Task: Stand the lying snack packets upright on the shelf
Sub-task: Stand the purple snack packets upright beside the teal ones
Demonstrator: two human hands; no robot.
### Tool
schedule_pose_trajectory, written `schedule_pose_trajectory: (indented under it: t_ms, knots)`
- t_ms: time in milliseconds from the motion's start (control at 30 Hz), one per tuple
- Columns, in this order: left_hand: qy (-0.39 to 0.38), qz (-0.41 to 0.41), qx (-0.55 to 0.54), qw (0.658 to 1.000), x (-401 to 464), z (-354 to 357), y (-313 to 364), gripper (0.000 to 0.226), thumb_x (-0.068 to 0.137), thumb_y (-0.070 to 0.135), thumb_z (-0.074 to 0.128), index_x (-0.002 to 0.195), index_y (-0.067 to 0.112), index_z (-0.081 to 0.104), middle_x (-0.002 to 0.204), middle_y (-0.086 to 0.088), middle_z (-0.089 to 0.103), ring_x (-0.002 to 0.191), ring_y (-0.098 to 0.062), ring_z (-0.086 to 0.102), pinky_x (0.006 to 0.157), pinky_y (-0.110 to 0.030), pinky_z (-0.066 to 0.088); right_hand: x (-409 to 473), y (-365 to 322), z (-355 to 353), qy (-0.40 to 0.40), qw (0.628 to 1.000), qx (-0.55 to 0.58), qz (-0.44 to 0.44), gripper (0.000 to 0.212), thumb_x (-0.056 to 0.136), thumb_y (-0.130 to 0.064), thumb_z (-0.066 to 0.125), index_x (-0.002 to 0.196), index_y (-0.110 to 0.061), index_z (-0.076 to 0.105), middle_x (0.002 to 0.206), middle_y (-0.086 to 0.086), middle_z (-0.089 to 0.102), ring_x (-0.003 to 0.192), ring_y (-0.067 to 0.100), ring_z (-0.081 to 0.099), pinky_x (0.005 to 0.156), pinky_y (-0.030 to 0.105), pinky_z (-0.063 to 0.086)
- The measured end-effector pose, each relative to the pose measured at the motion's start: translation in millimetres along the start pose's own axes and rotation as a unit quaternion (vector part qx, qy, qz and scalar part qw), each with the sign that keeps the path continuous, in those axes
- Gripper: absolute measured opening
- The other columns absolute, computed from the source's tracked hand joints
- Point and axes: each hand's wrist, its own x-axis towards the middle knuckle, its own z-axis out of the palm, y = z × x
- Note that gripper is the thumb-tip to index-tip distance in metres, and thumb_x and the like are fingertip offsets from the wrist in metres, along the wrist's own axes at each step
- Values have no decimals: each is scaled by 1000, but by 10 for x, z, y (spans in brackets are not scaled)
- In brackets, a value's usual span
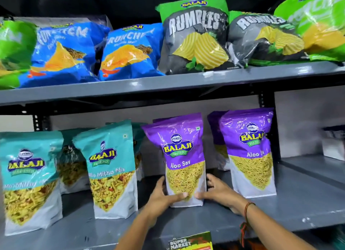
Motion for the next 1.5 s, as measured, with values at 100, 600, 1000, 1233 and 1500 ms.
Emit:
schedule_pose_trajectory:
  t_ms: [100,600,1000,1233,1500]
  knots:
    - [13,5,-10,1000,78,3,-2,93,47,24,96,129,18,53,102,12,76,87,2,73,70,-13,55,69,-9,-25,-23,999,38,-2,63,62,-26,87,119,-23,58,114,3,75,108,20,70,103,45,50]
    - [53,10,41,998,111,-34,-46,97,40,40,95,125,26,51,106,12,71,88,5,71,63,-8,53,188,31,-122,-73,996,50,-3,57,74,-14,82,125,-15,56,119,14,72,116,30,65,107,47,46]
    - [365,252,180,878,-497,-492,462,48,68,66,71,106,40,58,100,18,65,90,3,61,80,-32,56,-82,-724,475,385,847,-145,-337,62,74,-49,71,128,-27,49,123,-10,50,118,12,49,103,33,44]
    - [415,161,183,876,-724,-1639,322,91,62,66,76,130,16,41,123,-5,46,120,-28,47,101,-45,42,56,-1131,1614,149,951,-137,-234,78,70,-40,78,138,-26,42,134,2,53,116,8,56,100,35,50]
    - [66,-35,128,989,-566,-2089,-158,111,45,51,86,142,24,41,130,4,62,116,-18,60,100,-40,51,266,-774,2063,7,1000,20,-6,76,64,-32,87,129,-22,49,125,6,67,112,18,67,101,39,52]
